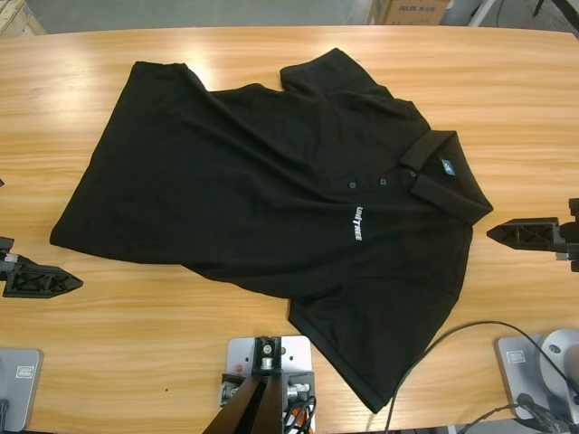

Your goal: Fold clothes

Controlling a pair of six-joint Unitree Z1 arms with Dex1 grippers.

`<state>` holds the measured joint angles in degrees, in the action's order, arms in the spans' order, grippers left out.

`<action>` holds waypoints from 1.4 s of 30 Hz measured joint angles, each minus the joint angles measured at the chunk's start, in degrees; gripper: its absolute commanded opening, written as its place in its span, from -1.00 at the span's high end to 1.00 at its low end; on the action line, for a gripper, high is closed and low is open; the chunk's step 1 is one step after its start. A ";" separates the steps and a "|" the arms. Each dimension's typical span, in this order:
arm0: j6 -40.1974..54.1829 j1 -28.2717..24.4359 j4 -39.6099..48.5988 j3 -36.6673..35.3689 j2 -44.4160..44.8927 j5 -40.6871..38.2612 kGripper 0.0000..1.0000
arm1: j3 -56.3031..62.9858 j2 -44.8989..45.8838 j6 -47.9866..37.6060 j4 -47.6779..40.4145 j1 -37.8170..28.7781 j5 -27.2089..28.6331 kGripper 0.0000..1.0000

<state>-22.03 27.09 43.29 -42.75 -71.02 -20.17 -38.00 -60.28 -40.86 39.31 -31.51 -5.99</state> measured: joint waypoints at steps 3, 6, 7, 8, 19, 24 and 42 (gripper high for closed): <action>0.00 0.00 0.00 0.00 -0.13 0.00 -0.99 | 0.00 0.00 0.00 0.00 0.00 0.00 -0.97; 0.00 0.00 0.00 0.00 -0.13 0.00 -0.99 | 0.00 0.00 0.00 0.00 0.00 0.00 -0.97; 0.00 0.00 0.00 0.00 -0.13 0.00 -0.99 | 0.00 0.00 0.00 0.00 0.00 0.00 -0.96; 0.00 0.00 0.00 0.00 -0.14 0.00 -0.99 | 0.00 0.00 0.00 0.00 0.00 0.00 -0.96; 0.00 0.00 0.00 0.00 -0.47 0.00 -0.99 | 0.00 0.09 0.00 -0.04 0.00 0.00 -0.97; -2.42 0.08 0.00 0.00 -1.71 0.00 -1.00 | 0.57 4.46 -4.55 0.76 -0.01 -1.42 -0.96; -23.19 -5.12 -12.44 8.91 1.45 8.52 -1.00 | 3.93 7.89 -6.80 -0.59 -2.74 -2.64 -0.96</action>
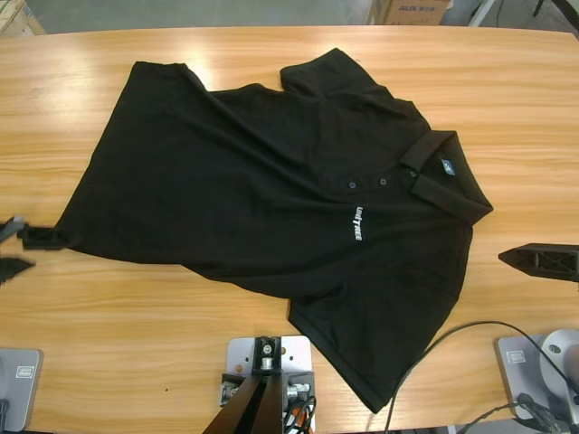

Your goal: Fold clothes

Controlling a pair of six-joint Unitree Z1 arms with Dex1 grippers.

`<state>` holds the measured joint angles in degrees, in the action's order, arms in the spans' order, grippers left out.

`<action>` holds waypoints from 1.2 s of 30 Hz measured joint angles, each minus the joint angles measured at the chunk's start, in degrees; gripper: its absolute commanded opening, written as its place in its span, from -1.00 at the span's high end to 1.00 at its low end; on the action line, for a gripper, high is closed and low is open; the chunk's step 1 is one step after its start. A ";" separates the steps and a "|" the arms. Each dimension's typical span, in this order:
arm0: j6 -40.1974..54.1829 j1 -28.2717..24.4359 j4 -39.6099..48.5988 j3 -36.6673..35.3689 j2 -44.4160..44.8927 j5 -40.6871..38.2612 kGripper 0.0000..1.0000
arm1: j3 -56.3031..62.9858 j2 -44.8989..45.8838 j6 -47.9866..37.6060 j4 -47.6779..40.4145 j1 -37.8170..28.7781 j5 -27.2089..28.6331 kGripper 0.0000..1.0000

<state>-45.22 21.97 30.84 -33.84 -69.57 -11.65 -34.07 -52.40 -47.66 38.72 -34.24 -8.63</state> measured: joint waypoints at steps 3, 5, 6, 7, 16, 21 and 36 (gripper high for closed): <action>13.54 -1.52 -0.19 -4.56 -5.55 -1.29 -1.00 | 0.22 -0.12 0.09 -0.45 -0.01 -0.15 -0.96; 19.65 -1.87 -0.34 -6.15 -8.60 -1.42 -1.00 | 0.23 -0.23 0.16 -0.62 -0.02 -0.29 -0.95; 21.74 -1.93 -0.62 -6.79 -9.83 -1.42 -1.00 | 0.23 -0.27 0.17 -0.69 -0.02 -0.39 -0.95; 23.42 -1.98 -1.05 -7.40 -10.84 -1.42 -1.00 | 0.23 -0.29 0.19 -0.71 -0.02 -0.46 -0.95; 29.45 -0.56 -1.31 -16.00 -22.11 2.47 -1.00 | 0.16 -1.58 3.75 -0.72 -1.54 -0.58 -0.89; 29.46 1.61 5.28 -24.49 -32.29 5.56 -1.00 | -2.25 -8.46 6.72 -0.72 -2.90 1.24 -0.95; 28.82 3.15 10.98 -31.22 -41.46 6.52 -1.00 | -23.49 -44.37 8.11 5.09 -2.39 9.74 -0.93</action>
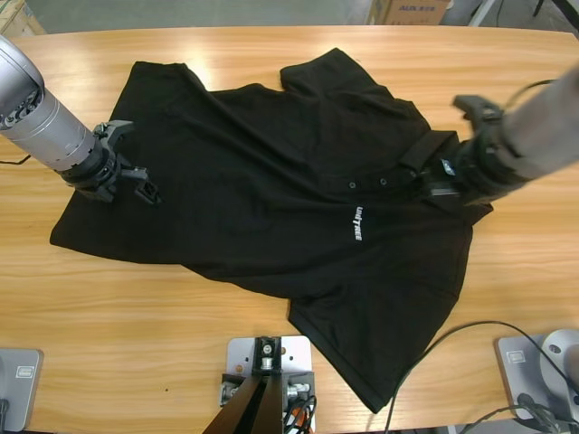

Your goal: Fold clothes

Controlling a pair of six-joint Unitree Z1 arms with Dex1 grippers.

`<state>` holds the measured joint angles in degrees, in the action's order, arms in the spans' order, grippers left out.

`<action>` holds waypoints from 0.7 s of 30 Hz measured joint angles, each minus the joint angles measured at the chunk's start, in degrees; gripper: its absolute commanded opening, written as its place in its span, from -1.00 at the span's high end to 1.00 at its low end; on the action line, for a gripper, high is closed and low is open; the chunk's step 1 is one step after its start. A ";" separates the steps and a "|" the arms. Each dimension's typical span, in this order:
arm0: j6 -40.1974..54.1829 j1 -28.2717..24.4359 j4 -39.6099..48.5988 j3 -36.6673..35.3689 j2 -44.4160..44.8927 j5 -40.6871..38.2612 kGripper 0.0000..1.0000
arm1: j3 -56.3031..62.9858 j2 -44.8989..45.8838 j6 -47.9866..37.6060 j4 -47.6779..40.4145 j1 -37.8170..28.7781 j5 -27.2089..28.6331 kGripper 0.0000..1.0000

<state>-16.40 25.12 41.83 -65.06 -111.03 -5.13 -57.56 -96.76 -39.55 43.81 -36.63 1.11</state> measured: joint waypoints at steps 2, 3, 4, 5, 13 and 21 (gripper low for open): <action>-0.30 0.00 0.42 -0.57 -0.27 0.01 -1.00 | -1.00 -3.94 0.00 0.02 0.26 0.00 -0.92; -0.48 -0.01 0.64 -0.84 -0.45 0.01 -1.00 | -1.32 -5.71 0.00 -0.06 0.46 0.00 -0.92; -0.66 -0.03 0.94 -1.09 -0.66 0.02 -1.00 | -1.53 -7.25 0.00 -0.23 0.78 0.00 -0.92; -0.84 -0.03 1.27 -1.26 -0.87 0.15 -1.00 | -1.63 -8.75 0.03 -0.57 1.21 0.00 -0.92; -2.61 -0.04 2.38 -2.29 -2.24 0.69 -1.00 | -1.98 -15.12 3.93 -4.89 6.68 -2.58 -0.92; -2.77 -0.72 2.61 -5.03 -3.94 0.75 -0.98 | -4.77 -16.84 6.72 -5.60 9.60 -2.40 -0.92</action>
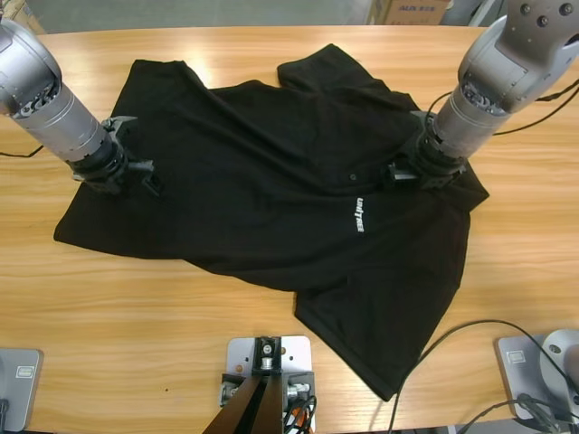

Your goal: Fold clothes

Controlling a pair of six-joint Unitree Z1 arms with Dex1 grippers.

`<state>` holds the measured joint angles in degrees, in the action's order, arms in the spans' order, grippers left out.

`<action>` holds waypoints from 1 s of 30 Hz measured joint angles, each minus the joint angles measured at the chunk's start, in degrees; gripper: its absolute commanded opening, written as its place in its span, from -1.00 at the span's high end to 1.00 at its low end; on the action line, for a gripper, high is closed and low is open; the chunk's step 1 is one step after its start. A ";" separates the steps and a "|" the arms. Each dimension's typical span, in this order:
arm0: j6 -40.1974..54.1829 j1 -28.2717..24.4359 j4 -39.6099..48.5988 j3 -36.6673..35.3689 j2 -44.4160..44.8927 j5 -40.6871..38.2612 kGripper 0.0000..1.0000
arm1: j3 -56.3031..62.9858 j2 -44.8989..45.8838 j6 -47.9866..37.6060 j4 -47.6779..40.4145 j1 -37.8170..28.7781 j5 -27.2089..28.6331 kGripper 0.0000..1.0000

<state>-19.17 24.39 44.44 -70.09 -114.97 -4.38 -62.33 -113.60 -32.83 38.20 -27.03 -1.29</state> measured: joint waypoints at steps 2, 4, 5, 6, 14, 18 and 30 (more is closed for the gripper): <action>-0.10 -0.93 0.01 -1.57 -0.75 0.00 -0.98 | -1.03 -0.55 0.12 0.00 0.54 0.11 -0.92; -0.14 -1.93 0.06 -3.00 -1.53 0.00 -0.98 | -2.17 -1.12 0.23 0.10 1.02 0.28 -0.92; -0.14 -2.40 0.17 -4.12 -2.09 0.00 -0.98 | -2.74 -1.40 0.38 0.34 1.23 0.40 -0.92; -0.14 -2.81 0.39 -5.30 -2.71 0.00 -0.98 | -3.37 -1.70 0.58 0.66 1.52 0.57 -0.92; -0.14 -4.08 4.23 -14.71 -6.70 0.00 -0.98 | -9.57 -4.93 3.32 2.16 4.44 1.38 -0.92; -0.14 -4.61 5.23 -18.48 -7.28 0.00 -0.98 | -13.68 -6.80 5.15 2.98 7.04 1.38 -0.99; -3.99 -6.01 8.20 -4.02 7.66 -9.21 -0.95 | -12.52 13.26 6.11 12.15 8.17 3.20 -1.00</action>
<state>-23.16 18.38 52.64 -74.11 -107.31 -13.59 -74.85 -100.34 -26.73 50.35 -18.86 1.91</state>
